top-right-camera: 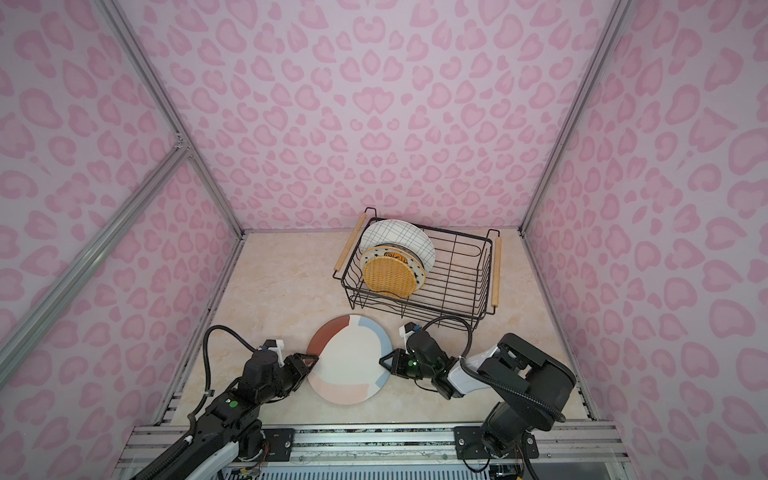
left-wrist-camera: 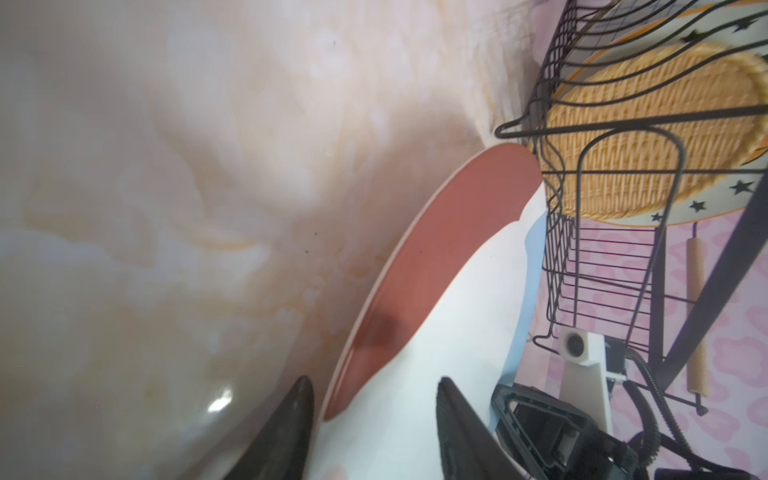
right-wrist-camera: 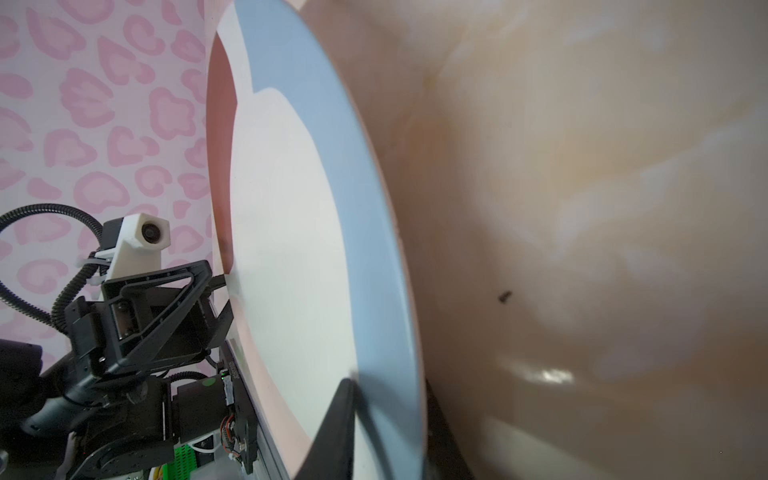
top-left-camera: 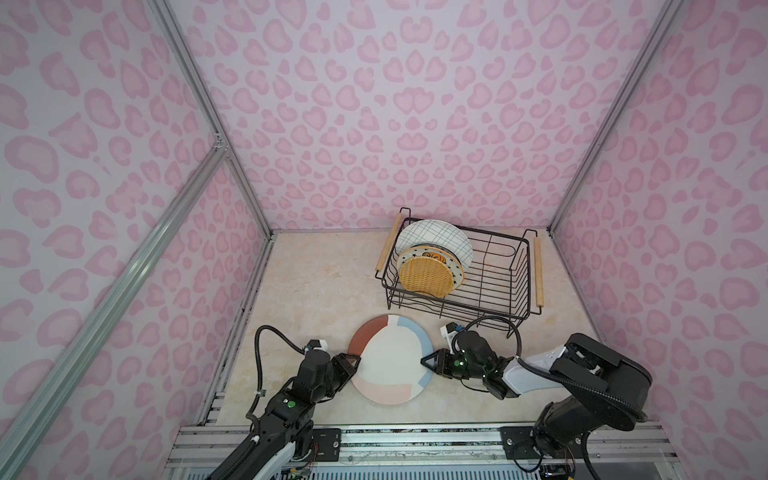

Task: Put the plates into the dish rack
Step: 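Grip the pastel plate's edges with both grippers and tilt it up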

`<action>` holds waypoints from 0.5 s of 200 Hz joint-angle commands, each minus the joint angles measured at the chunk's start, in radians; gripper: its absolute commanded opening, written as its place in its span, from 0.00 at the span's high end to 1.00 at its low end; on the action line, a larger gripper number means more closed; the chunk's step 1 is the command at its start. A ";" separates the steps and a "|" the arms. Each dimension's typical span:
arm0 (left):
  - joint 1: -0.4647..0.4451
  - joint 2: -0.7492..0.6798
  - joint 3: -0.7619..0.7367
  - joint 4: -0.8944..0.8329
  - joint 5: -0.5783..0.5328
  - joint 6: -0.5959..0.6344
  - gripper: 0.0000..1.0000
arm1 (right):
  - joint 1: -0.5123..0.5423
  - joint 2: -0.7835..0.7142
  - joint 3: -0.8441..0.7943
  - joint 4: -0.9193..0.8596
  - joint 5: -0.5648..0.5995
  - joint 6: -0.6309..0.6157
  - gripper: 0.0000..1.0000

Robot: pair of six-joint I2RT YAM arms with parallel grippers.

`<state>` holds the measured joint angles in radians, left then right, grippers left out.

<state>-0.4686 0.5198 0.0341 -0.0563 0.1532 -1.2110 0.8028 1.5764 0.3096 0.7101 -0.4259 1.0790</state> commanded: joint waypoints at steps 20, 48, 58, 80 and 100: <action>-0.004 -0.090 -0.020 0.069 0.129 -0.056 0.61 | 0.008 0.030 -0.017 0.105 -0.113 0.023 0.82; -0.004 -0.119 -0.023 0.109 0.138 -0.050 0.59 | 0.008 0.018 -0.010 0.091 -0.124 0.020 0.83; -0.004 -0.117 -0.015 0.108 0.141 -0.030 0.58 | 0.009 0.011 -0.008 0.089 -0.129 0.021 0.83; -0.005 -0.096 -0.005 0.131 0.148 0.035 0.59 | 0.009 -0.005 0.000 0.077 -0.138 0.024 0.83; -0.005 -0.067 -0.003 0.185 0.170 0.086 0.59 | 0.009 -0.021 0.012 0.049 -0.142 0.013 0.83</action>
<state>-0.4679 0.4347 0.0238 -0.0086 0.1364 -1.1728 0.8032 1.5642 0.3061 0.7685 -0.4843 1.1385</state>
